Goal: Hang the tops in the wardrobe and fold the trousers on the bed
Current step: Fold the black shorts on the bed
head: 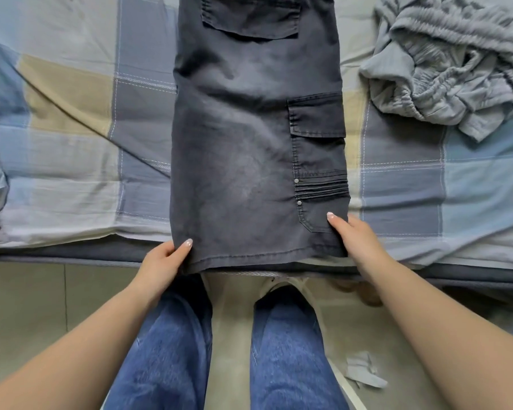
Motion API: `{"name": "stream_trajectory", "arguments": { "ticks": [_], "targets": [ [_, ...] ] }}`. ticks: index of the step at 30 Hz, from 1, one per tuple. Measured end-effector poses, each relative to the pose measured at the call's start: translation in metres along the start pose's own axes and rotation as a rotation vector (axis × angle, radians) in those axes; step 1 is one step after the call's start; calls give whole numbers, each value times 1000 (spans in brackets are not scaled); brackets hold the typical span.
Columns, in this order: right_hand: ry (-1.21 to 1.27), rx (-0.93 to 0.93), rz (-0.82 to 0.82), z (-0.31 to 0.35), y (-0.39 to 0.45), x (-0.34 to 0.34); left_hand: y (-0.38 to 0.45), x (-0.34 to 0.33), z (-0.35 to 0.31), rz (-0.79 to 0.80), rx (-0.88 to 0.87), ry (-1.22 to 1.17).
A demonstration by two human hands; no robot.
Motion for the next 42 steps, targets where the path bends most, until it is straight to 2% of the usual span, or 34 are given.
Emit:
{"name": "stream_trajectory", "arguments": {
  "ticks": [3,7,11,16,20,24,30,35,42],
  "targets": [
    [-38,-69,48,0,4,-6,1,-1,-8,15,-49,79],
    [-206,-17,-71,-2,2,-1,1,14,-3,-133,-35,54],
    [-140,-20,-165,-10,-11,-3,-1,24,7,-187,-11,38],
    [-87,-64,-129,-30,-36,-2,-17,40,22,-210,-25,233],
    [134,-85,-174,-20,-53,2,-38,42,4,-154,-38,60],
    [521,-125,-185,14,-59,22,-54,58,-51,-102,-96,-269],
    [838,-24,-102,121,-27,43,-31,74,-170,10,-66,-568],
    [930,49,-100,224,26,51,18,71,-290,30,-108,-696],
    [825,128,-146,323,85,58,72,64,-400,23,-205,-626]
  ]
}}
Point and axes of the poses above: each hand's wrist, its own y-axis towards the middle knuckle, its own x-axis out of the back of the hand, z = x × y, the point moved 5 cm from there along y, towards the middle knuckle, and after that the axes turned 4 degrees about -z, right-handed, at the moved point
